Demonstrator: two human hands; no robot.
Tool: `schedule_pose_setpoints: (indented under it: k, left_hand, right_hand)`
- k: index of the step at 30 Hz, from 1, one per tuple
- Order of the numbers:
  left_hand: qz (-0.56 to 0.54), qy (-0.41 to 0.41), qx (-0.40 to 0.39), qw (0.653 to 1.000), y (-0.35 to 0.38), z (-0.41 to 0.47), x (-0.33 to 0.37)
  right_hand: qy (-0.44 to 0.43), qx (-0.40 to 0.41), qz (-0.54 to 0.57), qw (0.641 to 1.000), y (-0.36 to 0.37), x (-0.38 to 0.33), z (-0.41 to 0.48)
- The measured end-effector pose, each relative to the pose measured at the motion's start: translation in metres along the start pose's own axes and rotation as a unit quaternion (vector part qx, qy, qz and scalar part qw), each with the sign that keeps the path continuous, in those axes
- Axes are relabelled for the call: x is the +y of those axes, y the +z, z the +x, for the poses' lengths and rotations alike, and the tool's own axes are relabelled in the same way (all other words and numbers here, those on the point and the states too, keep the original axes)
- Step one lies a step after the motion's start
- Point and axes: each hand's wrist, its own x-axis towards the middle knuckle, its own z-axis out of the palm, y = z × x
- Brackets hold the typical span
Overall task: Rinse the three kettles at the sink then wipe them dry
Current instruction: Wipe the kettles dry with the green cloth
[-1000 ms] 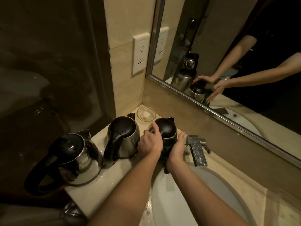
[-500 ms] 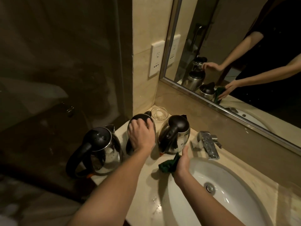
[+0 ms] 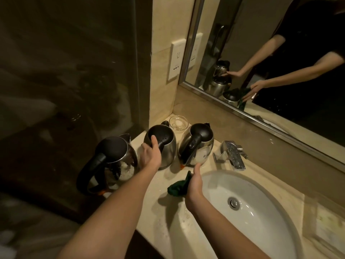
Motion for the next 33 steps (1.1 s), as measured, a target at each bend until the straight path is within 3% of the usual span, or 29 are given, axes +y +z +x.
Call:
schedule_pose_setpoints:
  k: [13,20,26,33]
  left_hand:
    - [-0.060,-0.048,-0.068,0.995,-0.001,-0.011,-0.068]
    - [-0.060,-0.023,-0.076,0.995,-0.009,-0.051,-0.090]
    - [-0.036,-0.006,-0.083,0.996,-0.008,-0.066,-0.106]
    - [-0.037,-0.044,-0.083,0.995,-0.043,-0.100,-0.075]
  right_hand:
    - [-0.013,-0.005,0.009,1.000,0.014,0.019,-0.038]
    - [-0.053,-0.035,0.078,0.995,0.030,0.031,-0.063]
    - [-0.042,0.009,0.088,0.995,0.036,0.045,-0.052]
    - [0.000,0.002,0.043,0.999,0.031,0.057,-0.046]
